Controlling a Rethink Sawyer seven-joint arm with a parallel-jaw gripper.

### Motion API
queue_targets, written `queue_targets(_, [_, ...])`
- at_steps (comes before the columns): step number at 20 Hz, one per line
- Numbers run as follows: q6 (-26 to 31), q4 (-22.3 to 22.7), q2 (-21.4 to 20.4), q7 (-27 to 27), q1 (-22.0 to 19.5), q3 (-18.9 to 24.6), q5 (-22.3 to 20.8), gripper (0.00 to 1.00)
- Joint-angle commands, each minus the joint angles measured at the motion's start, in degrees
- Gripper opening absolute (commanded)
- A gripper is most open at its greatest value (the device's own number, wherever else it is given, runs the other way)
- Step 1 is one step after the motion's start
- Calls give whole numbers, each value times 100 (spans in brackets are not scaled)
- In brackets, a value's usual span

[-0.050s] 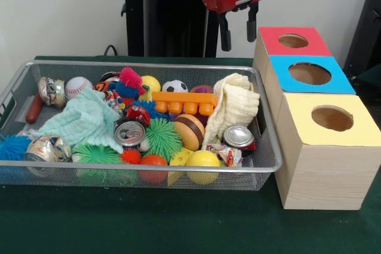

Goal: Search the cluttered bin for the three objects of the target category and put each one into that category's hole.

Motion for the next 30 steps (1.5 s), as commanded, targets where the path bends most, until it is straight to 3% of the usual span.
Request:
queue_targets(1, [-221,390,-49,849,-220,363,-247,100])
queue_targets(30, [-352,515,-66,773,-546,715,-260,100])
